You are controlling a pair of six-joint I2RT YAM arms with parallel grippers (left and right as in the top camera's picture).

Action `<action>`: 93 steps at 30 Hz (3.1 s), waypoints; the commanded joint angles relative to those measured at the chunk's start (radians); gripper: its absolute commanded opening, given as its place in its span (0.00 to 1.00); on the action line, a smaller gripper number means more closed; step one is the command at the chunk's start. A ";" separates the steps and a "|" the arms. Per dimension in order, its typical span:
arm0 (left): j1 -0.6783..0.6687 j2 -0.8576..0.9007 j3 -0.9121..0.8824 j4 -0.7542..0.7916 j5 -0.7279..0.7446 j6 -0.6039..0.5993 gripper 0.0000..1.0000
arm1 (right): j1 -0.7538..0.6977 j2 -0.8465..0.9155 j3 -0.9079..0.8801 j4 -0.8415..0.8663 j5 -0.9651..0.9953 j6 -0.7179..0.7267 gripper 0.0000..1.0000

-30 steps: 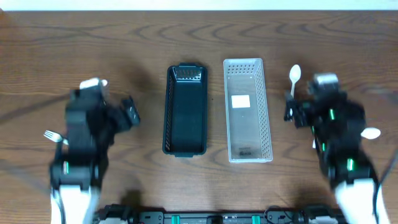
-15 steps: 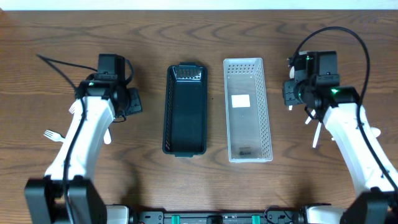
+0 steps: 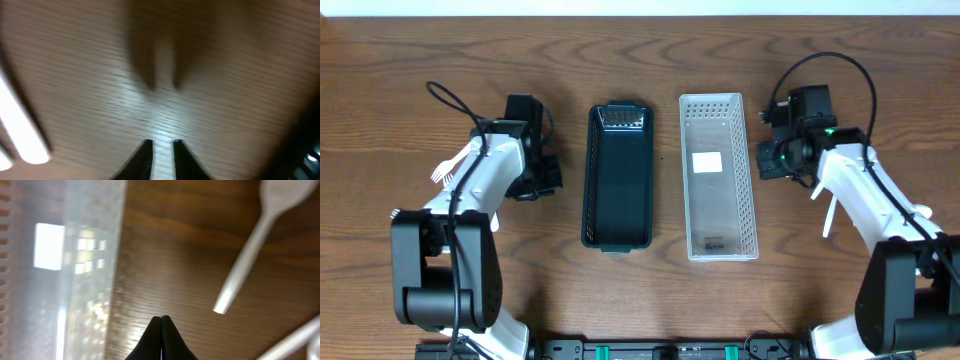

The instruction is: Pack container

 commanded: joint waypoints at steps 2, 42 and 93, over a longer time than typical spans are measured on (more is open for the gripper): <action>-0.041 0.009 0.016 0.000 0.126 -0.002 0.06 | 0.016 0.009 0.012 0.008 -0.130 0.005 0.03; -0.149 0.007 0.016 0.000 0.287 0.007 0.06 | 0.067 0.009 0.012 0.037 -0.417 -0.002 0.15; 0.188 -0.624 0.092 -0.202 0.033 0.079 0.98 | -0.145 0.527 0.662 -0.247 0.159 0.182 0.93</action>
